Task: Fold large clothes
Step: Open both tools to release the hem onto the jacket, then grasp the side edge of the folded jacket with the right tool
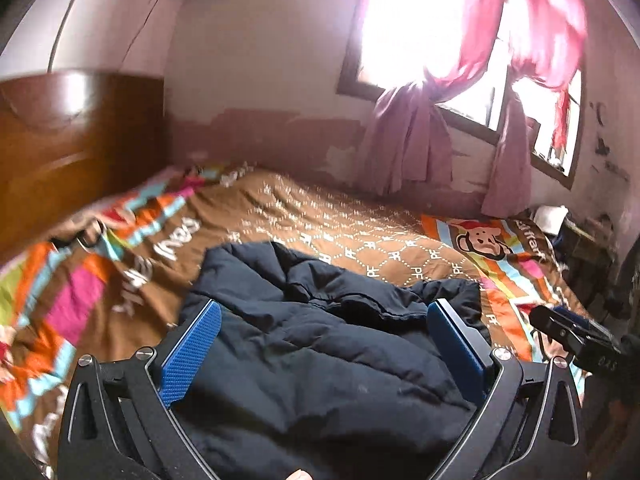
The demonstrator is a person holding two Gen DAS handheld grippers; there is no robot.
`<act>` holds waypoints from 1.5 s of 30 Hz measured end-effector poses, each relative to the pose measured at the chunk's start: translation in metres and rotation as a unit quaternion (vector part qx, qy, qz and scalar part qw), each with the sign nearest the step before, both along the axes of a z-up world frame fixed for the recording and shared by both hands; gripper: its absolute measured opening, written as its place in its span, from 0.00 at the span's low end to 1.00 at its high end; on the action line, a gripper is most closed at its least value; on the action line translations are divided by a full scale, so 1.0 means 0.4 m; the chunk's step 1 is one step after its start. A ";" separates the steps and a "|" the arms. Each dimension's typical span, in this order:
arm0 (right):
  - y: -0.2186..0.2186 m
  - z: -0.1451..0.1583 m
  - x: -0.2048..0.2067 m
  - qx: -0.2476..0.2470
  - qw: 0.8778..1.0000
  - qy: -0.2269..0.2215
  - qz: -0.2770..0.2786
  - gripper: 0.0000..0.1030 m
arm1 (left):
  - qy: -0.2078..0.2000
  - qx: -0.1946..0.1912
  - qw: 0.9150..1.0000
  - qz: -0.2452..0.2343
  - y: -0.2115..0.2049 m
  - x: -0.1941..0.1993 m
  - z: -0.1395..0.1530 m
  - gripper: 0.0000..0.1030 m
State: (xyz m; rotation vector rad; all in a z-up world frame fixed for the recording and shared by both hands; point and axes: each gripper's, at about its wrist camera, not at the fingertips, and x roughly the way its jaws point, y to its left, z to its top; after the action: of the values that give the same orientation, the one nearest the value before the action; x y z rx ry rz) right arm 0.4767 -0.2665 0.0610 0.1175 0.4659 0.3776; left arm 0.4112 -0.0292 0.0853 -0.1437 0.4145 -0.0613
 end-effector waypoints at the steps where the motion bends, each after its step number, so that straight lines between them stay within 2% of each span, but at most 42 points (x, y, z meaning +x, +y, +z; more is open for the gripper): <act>1: 0.000 0.005 -0.019 0.001 1.000 -0.003 0.002 1.00 | -0.004 0.006 1.000 -0.003 -0.004 -0.022 0.013 0.98; 4: 0.002 0.025 -0.080 0.005 1.000 -0.014 0.006 1.00 | -0.006 0.009 1.000 -0.005 -0.006 -0.076 0.041 0.98; 10: 0.012 0.067 -0.185 0.017 0.999 -0.019 0.031 1.00 | 0.032 0.003 0.999 -0.014 0.004 -0.168 0.064 0.98; 14: 0.010 0.080 -0.255 0.014 0.999 -0.021 0.036 1.00 | 0.046 0.033 0.998 -0.042 -0.010 -0.235 0.072 0.98; 19: 0.048 0.082 -0.353 -0.063 0.996 -0.019 0.053 1.00 | 0.073 0.059 0.994 -0.057 -0.004 -0.313 0.050 0.98; 25: 0.104 0.041 -0.476 -0.138 0.986 0.020 0.097 1.00 | 0.087 0.064 0.992 -0.060 0.019 -0.412 0.011 0.98; 28: 0.120 0.014 -0.531 -0.167 0.976 0.050 0.130 1.00 | 0.101 0.082 0.990 -0.058 0.030 -0.454 -0.015 0.98; 31: 0.135 -0.017 -0.581 -0.209 0.960 0.077 0.171 1.00 | 0.134 0.106 0.983 -0.071 0.036 -0.486 -0.049 0.98; 33: 0.158 -0.062 -0.615 -0.250 0.934 0.113 0.227 1.00 | 0.161 0.118 0.977 -0.080 0.035 -0.506 -0.073 0.98; 38: 0.191 -0.188 -0.704 -0.361 0.871 0.121 0.309 1.00 | 0.187 0.094 0.975 -0.078 0.065 -0.568 -0.122 0.98; 41: 0.186 -0.238 -0.713 -0.382 0.856 0.143 0.317 1.00 | 0.203 0.090 0.971 -0.090 0.075 -0.588 -0.165 0.98; 45: 0.166 -0.294 -0.703 -0.390 0.846 0.189 0.312 1.00 | 0.239 0.108 0.959 -0.109 0.069 -0.602 -0.256 0.98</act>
State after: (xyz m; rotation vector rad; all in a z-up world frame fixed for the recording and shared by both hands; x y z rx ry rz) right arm 0.1956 -0.2001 -0.0567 -0.7911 1.0242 0.7808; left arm 0.1706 -0.0016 -0.0170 0.1082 0.9165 -0.2001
